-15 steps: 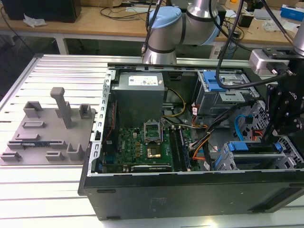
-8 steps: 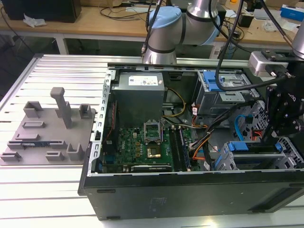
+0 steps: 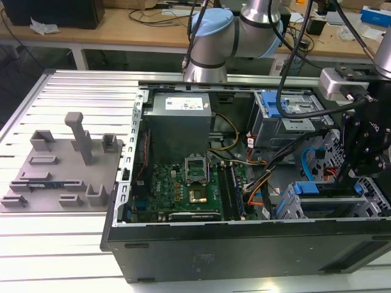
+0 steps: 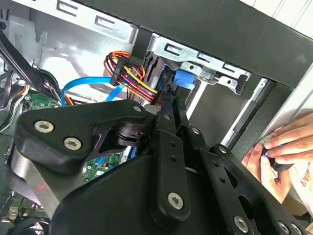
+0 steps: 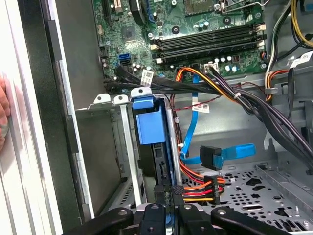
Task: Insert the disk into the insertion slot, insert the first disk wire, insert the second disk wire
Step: 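Insert the first disk wire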
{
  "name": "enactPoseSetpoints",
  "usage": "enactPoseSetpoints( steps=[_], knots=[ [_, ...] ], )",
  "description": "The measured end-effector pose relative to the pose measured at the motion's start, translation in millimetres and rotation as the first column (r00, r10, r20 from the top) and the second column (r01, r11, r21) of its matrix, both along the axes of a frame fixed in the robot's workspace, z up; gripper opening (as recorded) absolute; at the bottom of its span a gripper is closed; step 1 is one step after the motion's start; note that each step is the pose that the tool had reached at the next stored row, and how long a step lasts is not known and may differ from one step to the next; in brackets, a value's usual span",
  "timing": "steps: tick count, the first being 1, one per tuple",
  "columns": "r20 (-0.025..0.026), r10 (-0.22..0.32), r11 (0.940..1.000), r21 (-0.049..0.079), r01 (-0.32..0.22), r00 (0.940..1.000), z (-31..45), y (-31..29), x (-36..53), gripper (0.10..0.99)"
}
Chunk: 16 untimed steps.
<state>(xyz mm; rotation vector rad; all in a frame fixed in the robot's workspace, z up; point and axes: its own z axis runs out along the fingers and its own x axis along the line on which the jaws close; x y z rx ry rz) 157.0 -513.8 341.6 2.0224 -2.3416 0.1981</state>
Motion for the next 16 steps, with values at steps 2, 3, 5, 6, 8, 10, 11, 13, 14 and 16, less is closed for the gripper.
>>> enactPoseSetpoints(
  steps=[2, 3, 5, 6, 8, 10, 11, 13, 14, 16],
  knots=[
    [-0.0003, 0.000, 1.0000, -0.001, 0.000, 1.0000, 4.7, 0.2, 0.0, 0.165],
    [-0.0002, 0.000, 1.0000, -0.004, 0.000, 1.0000, 9.0, 0.5, 0.0, 0.165],
    [-0.0003, 0.000, 0.9999, -0.010, 0.000, 1.0000, 18.3, 4.0, 0.0, 0.165],
    [-0.0002, 0.000, 0.9999, -0.015, 0.000, 1.0000, 20.6, 7.5, 0.0, 0.165],
    [-0.0003, 0.001, 0.9999, -0.015, -0.001, 1.0000, 20.5, 7.9, 0.0, 0.165],
    [-0.0002, 0.001, 0.9999, -0.016, -0.001, 1.0000, 20.5, 8.0, 0.0, 0.165],
    [-0.0002, 0.001, 0.9999, -0.016, -0.001, 1.0000, 19.8, 8.6, 0.0, 0.165],
    [-0.0002, 0.002, 0.9999, -0.015, -0.002, 1.0000, 17.6, 11.7, 0.0, 0.165],
    [-0.0002, 0.003, 0.9999, -0.016, -0.003, 1.0000, 17.0, 13.0, 0.0, 0.165],
    [-0.0002, 0.005, 0.9999, -0.015, -0.005, 1.0000, 16.0, 17.6, 0.0, 0.165]
  ],
)
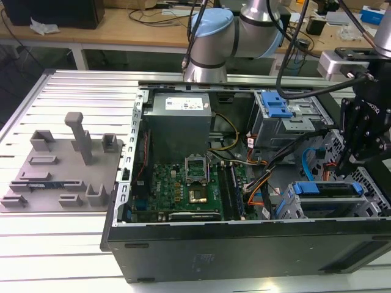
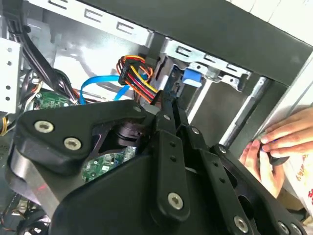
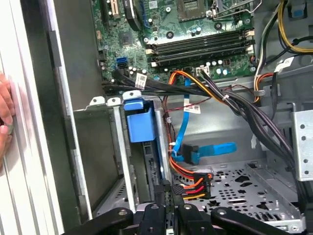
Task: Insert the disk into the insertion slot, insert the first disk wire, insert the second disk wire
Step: 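Insert the first disk wire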
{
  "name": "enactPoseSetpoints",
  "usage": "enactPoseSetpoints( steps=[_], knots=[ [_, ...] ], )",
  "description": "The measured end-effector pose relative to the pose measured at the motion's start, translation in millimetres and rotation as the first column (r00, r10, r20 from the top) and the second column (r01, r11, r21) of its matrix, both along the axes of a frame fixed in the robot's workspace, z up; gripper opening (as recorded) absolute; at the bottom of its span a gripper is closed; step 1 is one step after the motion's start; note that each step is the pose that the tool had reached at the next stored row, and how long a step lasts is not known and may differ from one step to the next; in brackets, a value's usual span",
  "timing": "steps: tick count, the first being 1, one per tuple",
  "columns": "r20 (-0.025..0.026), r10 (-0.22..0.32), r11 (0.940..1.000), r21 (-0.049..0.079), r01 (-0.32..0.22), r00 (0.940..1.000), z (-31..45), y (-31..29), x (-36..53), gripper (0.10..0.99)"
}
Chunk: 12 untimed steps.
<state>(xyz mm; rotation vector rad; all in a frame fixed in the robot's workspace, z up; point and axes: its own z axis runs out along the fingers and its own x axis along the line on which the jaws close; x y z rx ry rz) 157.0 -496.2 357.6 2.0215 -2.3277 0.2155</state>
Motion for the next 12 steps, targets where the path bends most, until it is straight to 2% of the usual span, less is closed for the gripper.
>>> enactPoseSetpoints(
  steps=[4, 12],
  knots=[
    [-0.0001, 0.032, 0.9995, 0.000, -0.032, 0.9995, -0.7, -0.2, 0.0, 0.165],
    [0.0000, 0.034, 0.9994, 0.001, -0.034, 0.9994, -2.2, -5.1, 0.0, 0.165]
  ],
)
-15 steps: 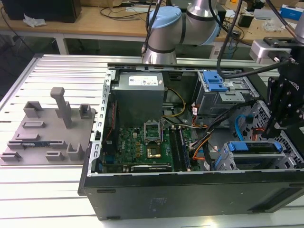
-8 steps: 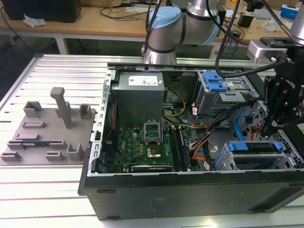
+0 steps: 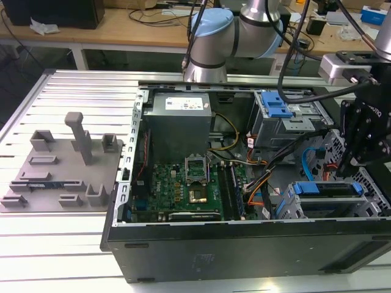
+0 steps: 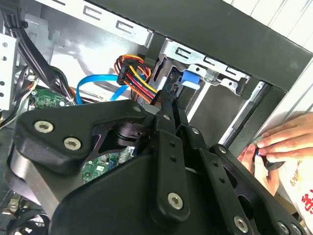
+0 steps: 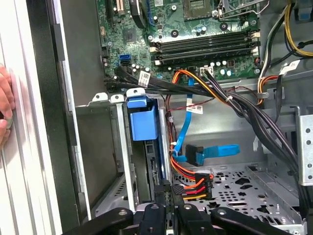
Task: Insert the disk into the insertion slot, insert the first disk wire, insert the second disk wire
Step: 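Insert the first disk wire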
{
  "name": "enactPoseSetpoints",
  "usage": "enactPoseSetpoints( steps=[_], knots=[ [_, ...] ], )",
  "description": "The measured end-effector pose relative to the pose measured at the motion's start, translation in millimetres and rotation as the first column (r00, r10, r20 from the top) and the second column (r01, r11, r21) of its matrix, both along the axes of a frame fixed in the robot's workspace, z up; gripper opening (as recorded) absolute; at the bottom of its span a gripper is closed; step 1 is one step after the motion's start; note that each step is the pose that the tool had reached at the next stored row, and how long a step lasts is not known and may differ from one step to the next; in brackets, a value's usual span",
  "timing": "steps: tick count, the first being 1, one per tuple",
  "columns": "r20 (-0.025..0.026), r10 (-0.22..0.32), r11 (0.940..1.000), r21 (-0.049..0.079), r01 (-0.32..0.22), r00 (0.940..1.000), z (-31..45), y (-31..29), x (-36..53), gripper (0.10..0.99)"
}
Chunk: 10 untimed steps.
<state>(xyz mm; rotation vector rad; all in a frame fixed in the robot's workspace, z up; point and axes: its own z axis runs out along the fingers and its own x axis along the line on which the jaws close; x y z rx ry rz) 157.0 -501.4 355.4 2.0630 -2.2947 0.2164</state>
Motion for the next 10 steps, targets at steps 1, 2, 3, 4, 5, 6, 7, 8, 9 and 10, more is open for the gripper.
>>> enactPoseSetpoints(
  steps=[1, 2, 3, 4, 5, 6, 7, 8, 9, 10],
  knots=[
    [0.0000, 0.000, 1.0000, 0.000, 0.000, 1.0000, -0.3, -0.5, 0.0, 0.165],
    [0.0000, 0.000, 1.0000, 0.000, 0.000, 1.0000, -0.5, -1.0, 0.0, 0.165],
    [0.0000, 0.000, 1.0000, 0.000, 0.000, 1.0000, -0.7, -1.3, 0.0, 0.165],
    [0.0000, 0.000, 1.0000, 0.000, 0.000, 1.0000, -1.0, -2.0, 0.0, 0.165],
    [0.0000, 0.000, 1.0000, 0.000, 0.000, 1.0000, -1.3, -2.7, 0.0, 0.165],
    [0.0000, 0.000, 1.0000, 0.000, 0.000, 1.0000, -1.7, -3.1, 0.0, 0.165],
    [0.0000, 0.000, 1.0000, 0.000, 0.000, 1.0000, -1.9, -3.4, -0.1, 0.165],
    [0.0000, 0.000, 1.0000, 0.000, 0.000, 1.0000, -2.0, -3.5, -0.3, 0.165],
    [0.0000, 0.000, 1.0000, 0.000, 0.000, 1.0000, -2.2, -3.8, -0.8, 0.165],
    [0.0000, 0.000, 1.0000, 0.000, 0.000, 1.0000, -2.5, -4.0, -1.0, 0.165]
  ],
)
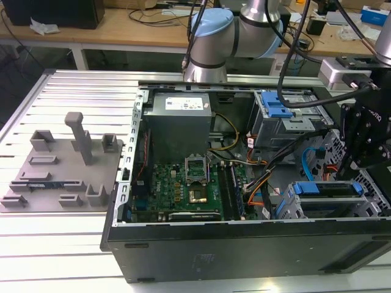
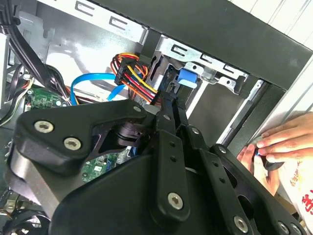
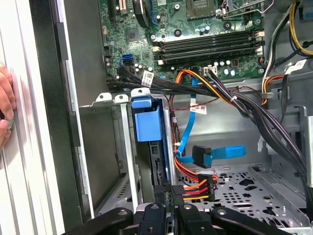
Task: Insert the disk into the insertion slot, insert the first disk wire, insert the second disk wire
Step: 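Insert the first disk wire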
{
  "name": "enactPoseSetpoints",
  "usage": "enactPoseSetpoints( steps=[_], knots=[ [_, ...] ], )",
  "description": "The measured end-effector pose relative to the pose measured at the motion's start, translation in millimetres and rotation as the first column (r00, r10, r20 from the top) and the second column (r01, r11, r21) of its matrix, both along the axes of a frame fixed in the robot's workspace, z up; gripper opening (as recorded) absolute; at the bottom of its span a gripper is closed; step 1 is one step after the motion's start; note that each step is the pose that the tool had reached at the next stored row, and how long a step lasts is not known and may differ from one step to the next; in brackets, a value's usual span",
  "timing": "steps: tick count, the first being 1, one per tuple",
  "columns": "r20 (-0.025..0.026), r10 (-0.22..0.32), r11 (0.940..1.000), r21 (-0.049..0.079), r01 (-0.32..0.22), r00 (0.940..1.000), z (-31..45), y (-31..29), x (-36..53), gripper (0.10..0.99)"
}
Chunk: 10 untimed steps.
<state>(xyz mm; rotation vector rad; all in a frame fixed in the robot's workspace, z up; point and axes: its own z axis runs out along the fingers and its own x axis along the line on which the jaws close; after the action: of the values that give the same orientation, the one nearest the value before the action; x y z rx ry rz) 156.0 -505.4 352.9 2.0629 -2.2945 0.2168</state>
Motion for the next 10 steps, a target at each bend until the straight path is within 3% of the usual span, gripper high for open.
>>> enactPoseSetpoints(
  steps=[10],
  knots=[
    [0.0000, 0.000, 1.0000, 0.000, 0.000, 1.0000, -0.7, -2.2, -0.1, 0.165]
  ],
)
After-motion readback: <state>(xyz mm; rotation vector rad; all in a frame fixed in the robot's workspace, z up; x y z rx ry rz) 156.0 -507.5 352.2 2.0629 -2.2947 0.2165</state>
